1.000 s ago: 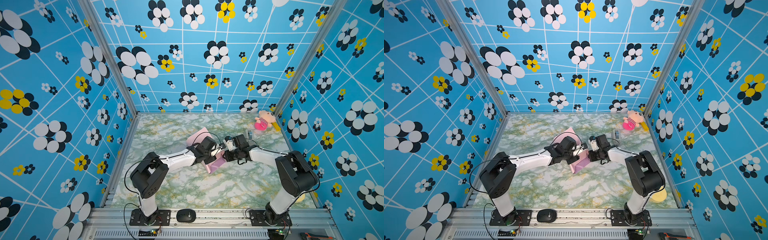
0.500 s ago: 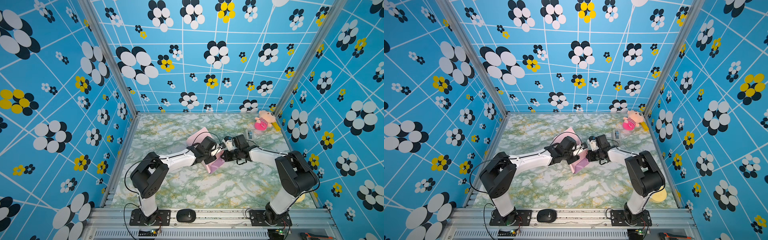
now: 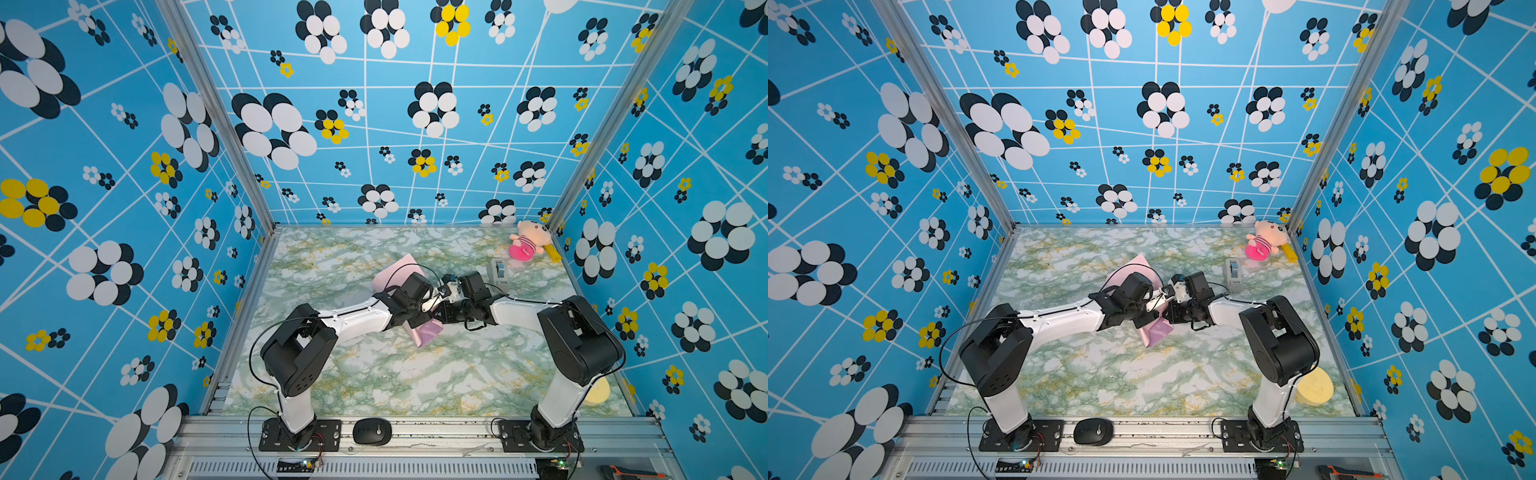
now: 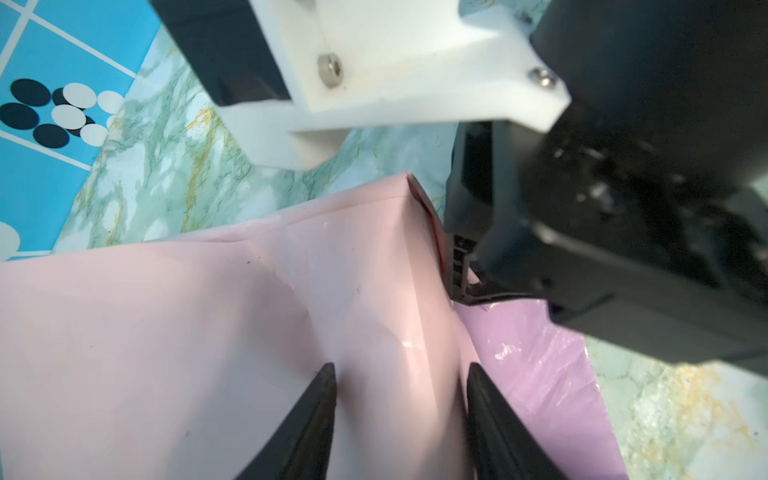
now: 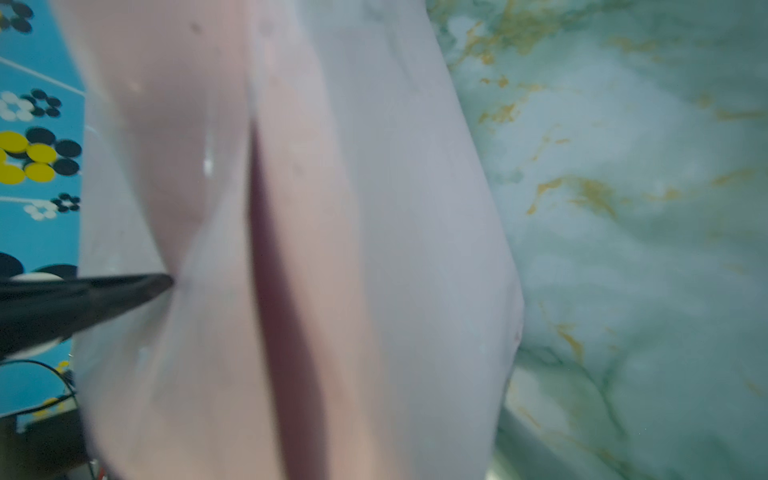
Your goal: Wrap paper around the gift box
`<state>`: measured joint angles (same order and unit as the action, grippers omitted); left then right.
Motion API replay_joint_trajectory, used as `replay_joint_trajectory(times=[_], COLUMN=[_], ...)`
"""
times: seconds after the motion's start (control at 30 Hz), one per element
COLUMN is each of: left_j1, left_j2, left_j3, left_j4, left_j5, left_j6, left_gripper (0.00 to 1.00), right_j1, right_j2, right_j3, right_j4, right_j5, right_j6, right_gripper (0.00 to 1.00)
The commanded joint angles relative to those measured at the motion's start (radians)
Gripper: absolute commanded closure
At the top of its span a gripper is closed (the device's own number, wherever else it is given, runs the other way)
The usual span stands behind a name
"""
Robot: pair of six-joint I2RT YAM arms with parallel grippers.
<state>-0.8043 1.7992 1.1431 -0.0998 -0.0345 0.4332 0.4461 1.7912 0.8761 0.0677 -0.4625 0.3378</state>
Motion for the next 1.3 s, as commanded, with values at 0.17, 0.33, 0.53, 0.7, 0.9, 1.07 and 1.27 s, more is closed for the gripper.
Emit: replay_joint_trajectory(times=[0.17, 0.33, 0.53, 0.7, 0.9, 1.07, 1.27], left_j1=[-0.005, -0.005, -0.006, -0.005, -0.005, -0.005, -0.006], left_j2=[0.049, 0.050, 0.049, 0.049, 0.049, 0.049, 0.050], left_j3=[-0.004, -0.004, -0.003, -0.003, -0.002, -0.002, -0.003], left_j4=[-0.070, -0.069, -0.069, -0.068, -0.069, -0.068, -0.068], left_j5=[0.041, 0.041, 0.043, 0.047, 0.045, 0.048, 0.047], left_j6=[-0.021, -0.024, -0.025, -0.025, -0.025, -0.026, -0.028], left_gripper=[0.49, 0.49, 0.49, 0.49, 0.49, 0.49, 0.49], right_j1=[0.009, -0.052, -0.149, -0.189, -0.129, -0.098, -0.058], right_j2=[-0.054, -0.190, -0.306, -0.292, -0.207, -0.154, -0.079], right_j3=[-0.089, -0.199, -0.304, -0.261, -0.181, -0.160, -0.113], right_j4=[0.147, 0.191, 0.278, 0.143, 0.109, 0.194, 0.291], right_j5=[-0.064, -0.106, -0.174, 0.045, 0.155, 0.171, 0.150], right_j6=[0.081, 0.140, 0.232, 0.297, 0.335, 0.363, 0.355], right_gripper=[0.58, 0.54, 0.56, 0.81, 0.94, 0.95, 0.95])
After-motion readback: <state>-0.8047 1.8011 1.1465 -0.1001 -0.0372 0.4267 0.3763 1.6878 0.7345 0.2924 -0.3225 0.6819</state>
